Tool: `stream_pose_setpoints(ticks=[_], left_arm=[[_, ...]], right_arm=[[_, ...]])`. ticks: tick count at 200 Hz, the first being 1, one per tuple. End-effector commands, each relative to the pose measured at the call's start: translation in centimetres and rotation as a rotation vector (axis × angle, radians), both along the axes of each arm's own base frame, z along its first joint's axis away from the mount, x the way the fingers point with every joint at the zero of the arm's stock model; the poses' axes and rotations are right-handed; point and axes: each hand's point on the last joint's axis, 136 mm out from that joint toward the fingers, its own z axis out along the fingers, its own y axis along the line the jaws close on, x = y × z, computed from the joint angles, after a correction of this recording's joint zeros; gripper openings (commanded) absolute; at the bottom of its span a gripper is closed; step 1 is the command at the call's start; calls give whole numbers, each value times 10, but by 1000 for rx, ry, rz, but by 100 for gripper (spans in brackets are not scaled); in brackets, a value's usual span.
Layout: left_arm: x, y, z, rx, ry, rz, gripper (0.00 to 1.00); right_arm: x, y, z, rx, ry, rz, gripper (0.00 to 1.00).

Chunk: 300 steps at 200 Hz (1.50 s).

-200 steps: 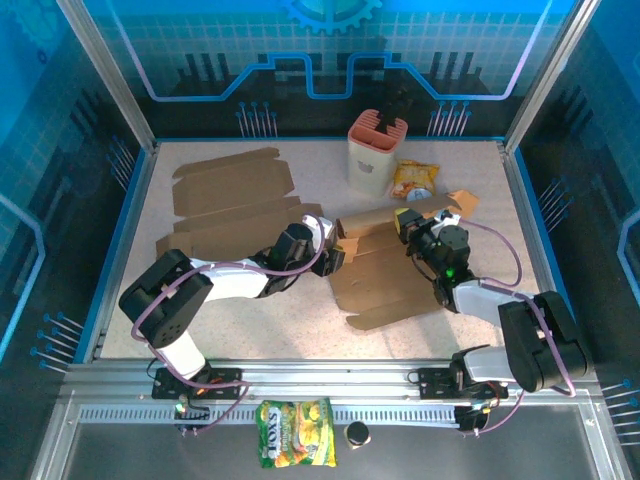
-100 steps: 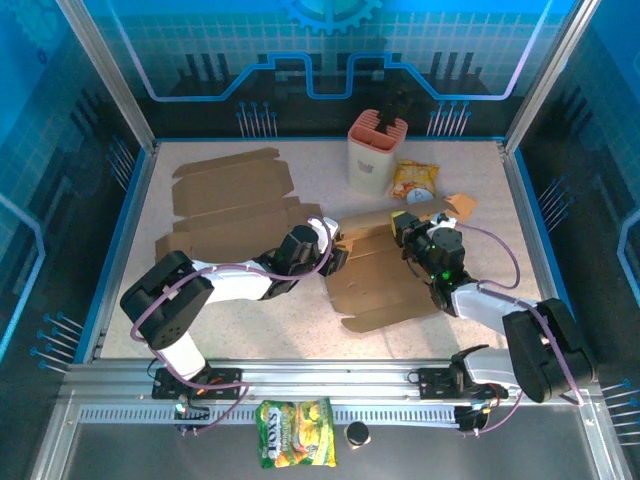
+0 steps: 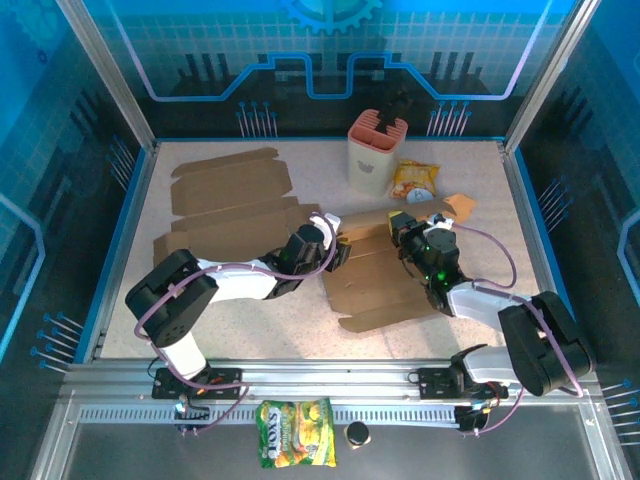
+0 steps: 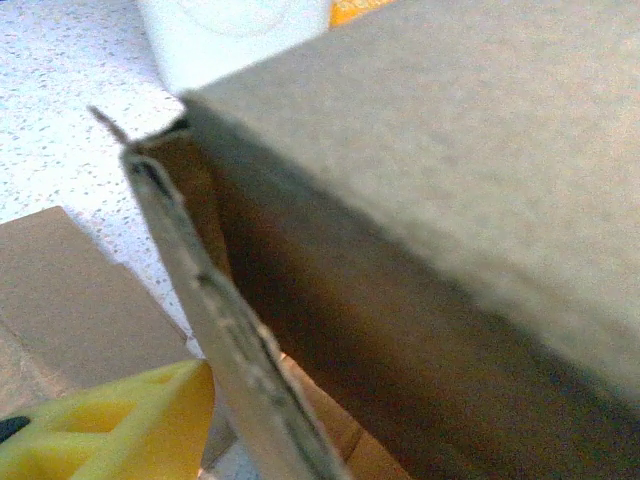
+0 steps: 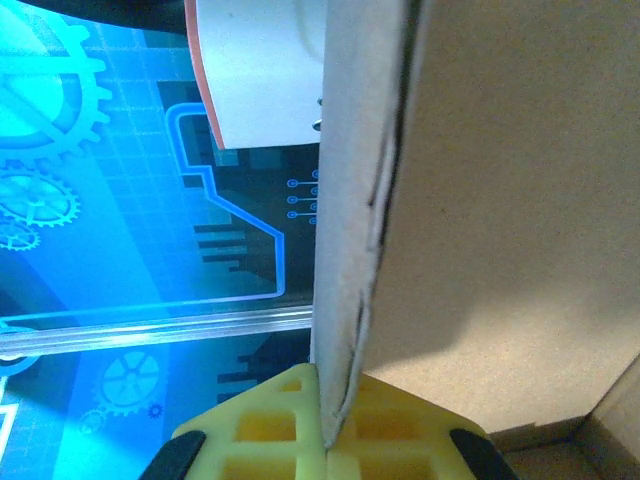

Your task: Fold the paper box

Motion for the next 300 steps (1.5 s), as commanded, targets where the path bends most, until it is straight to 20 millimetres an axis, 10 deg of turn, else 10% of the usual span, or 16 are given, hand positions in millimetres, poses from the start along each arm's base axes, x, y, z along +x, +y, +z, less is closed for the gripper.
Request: stream_pose_setpoints(ticks=[1,157,300], left_arm=[[17,-6,32,-95,-73,65,60],[-8,-11,42,-94,-46,137,50],[15,-9,27,-77,-4,323,37]], right_arm=[[-14,5,-50,-80,137,21,0],[-19,-2,-45,-168,200,-36,0],[-26,12,-51,-159,194,-13,0]])
